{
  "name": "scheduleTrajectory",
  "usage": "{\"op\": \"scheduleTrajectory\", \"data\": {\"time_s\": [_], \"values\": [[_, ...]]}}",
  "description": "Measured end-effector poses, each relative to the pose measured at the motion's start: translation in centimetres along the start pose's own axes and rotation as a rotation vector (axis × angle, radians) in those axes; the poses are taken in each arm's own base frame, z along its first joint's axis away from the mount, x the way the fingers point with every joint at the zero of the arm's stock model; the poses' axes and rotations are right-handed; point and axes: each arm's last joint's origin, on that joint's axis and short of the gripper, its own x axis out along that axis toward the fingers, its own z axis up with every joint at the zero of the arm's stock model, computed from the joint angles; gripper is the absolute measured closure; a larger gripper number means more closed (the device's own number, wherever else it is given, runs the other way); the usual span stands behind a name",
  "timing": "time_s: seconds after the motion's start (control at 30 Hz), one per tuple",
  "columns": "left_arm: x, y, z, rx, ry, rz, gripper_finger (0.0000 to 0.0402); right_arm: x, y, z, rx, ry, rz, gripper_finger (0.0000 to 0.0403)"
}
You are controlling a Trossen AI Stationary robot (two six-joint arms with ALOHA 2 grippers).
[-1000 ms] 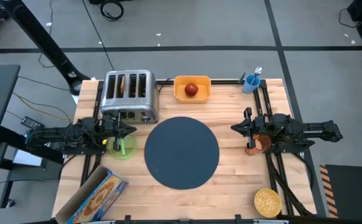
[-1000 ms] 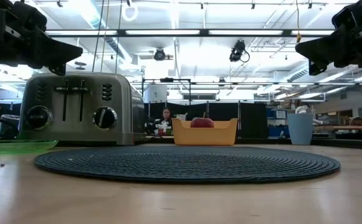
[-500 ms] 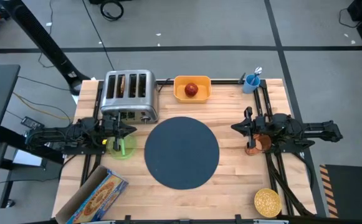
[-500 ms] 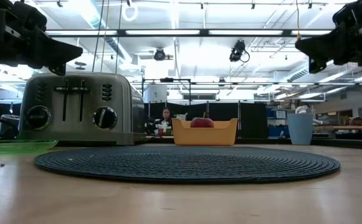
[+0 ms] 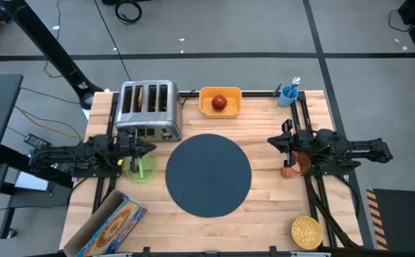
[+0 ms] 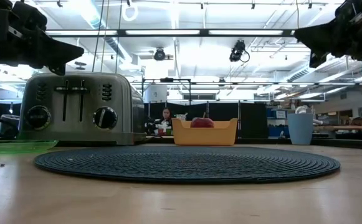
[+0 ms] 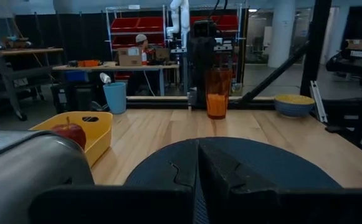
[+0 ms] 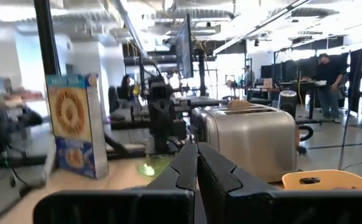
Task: Arrange a breakfast setting
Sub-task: Put the blue and yellow bowl on the blue table mat
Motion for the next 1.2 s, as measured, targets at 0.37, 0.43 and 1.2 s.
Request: {"op": "scheduleTrajectory", "data": {"time_s": [0.37,0.43,1.2], "values": [[-0.3,0.2,3.4,-0.094,-0.143,0.053,0.0379,0.7,0.0,3.9,0.022,-0.032,-0.047,0.0385],[-0.4,0.3,4.8,-0.072,-0.16,0.056,0.0379,1.1,0.1,4.8,0.021,-0.026,-0.05,0.0385],[1.9,0.3,18.4,-0.157,-0.389,0.108,0.0379,13.6,3.7,19.4,0.294,0.164,0.192,0.0385]]}}
